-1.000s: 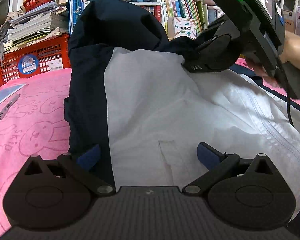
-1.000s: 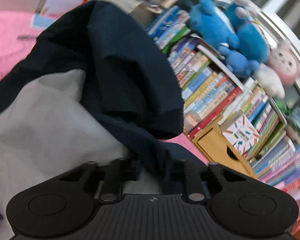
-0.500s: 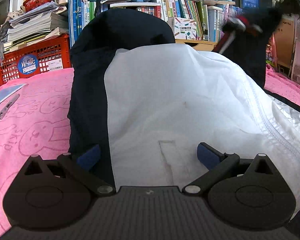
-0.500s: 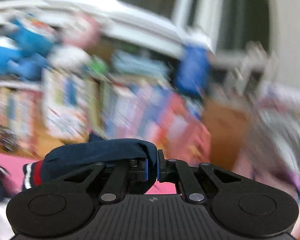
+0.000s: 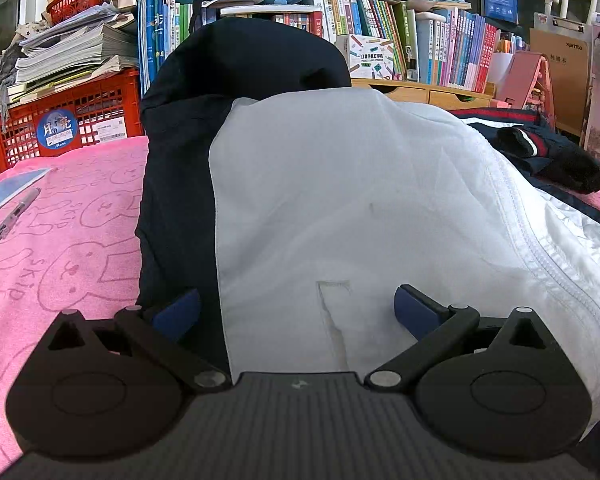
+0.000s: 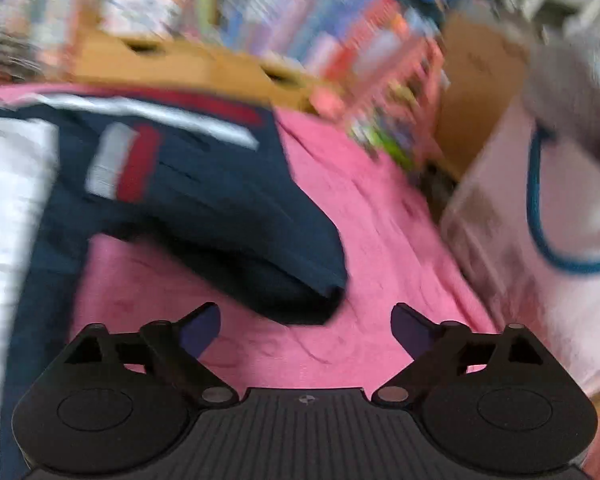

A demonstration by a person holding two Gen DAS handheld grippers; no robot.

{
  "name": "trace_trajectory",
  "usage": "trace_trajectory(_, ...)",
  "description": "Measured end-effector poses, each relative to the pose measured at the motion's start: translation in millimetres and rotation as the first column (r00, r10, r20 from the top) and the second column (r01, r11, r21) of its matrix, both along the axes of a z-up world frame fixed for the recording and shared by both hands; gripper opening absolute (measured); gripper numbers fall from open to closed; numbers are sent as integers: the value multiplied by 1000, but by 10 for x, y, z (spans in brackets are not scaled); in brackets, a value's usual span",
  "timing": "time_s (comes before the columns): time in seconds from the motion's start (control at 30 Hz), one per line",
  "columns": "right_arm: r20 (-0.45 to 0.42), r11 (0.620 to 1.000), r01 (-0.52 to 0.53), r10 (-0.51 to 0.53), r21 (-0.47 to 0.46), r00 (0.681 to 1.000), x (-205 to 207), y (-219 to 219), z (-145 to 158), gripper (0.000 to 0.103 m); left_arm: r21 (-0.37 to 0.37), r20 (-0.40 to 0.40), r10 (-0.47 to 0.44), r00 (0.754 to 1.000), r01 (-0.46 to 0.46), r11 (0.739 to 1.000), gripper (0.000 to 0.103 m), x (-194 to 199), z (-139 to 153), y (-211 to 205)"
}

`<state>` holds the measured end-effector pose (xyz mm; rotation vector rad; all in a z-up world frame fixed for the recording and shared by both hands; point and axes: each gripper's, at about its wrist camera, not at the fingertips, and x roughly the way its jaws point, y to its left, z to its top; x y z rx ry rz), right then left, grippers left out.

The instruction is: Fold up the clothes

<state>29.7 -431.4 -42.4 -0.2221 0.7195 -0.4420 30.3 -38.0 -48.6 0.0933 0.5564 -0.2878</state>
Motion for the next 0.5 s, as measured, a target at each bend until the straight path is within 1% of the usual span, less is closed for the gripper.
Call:
trace_trajectory(0.07,84,993,-105,101,47,991,-102,100,199,94,-1,0,1,1000,-1,1000,103,-1,2,-2)
trace_trajectory(0.1,135,981,-164,149,102,980,-109,138,278,94,-1,1,1,1000,-1,1000,103,-2,1,-3)
trace_trajectory(0.17,235,938,-280,231,202,944,-108,211,421,92,-1,2,3,1000,-3,1000,103,-4,1,-4)
trace_trajectory(0.2,237,914,-311,252,260,938,-4,236,398,88,-1,2,3,1000,-3,1000,103,-5,0,-4)
trace_trajectory(0.27,238,857,-362,289,368,927,216,288,345,63,-1,2,4,1000,-4,1000,103,-4,-1,-5)
trace_trajectory(0.3,197,849,-354,298,392,934,383,317,261,56,-1,2,4,1000,-4,1000,103,-3,-1,-5)
trace_trajectory(0.33,159,853,-333,293,403,943,525,310,186,46,-2,2,4,1000,-4,1000,103,-3,-1,-6)
trace_trajectory(0.37,130,865,-302,272,401,953,661,262,134,35,-2,1,4,1000,-4,1000,103,-2,-1,-7)
trace_trajectory(0.4,138,885,-257,220,389,966,712,176,167,29,-2,1,4,1000,-4,1000,103,-2,-1,-7)
trace_trajectory(0.43,146,901,-212,167,378,975,764,90,200,25,-2,1,4,1000,-4,1000,103,-2,-1,-7)
trace_trajectory(0.5,165,927,-117,61,356,984,866,-81,266,26,-2,1,4,1000,-4,1000,103,-5,1,-8)
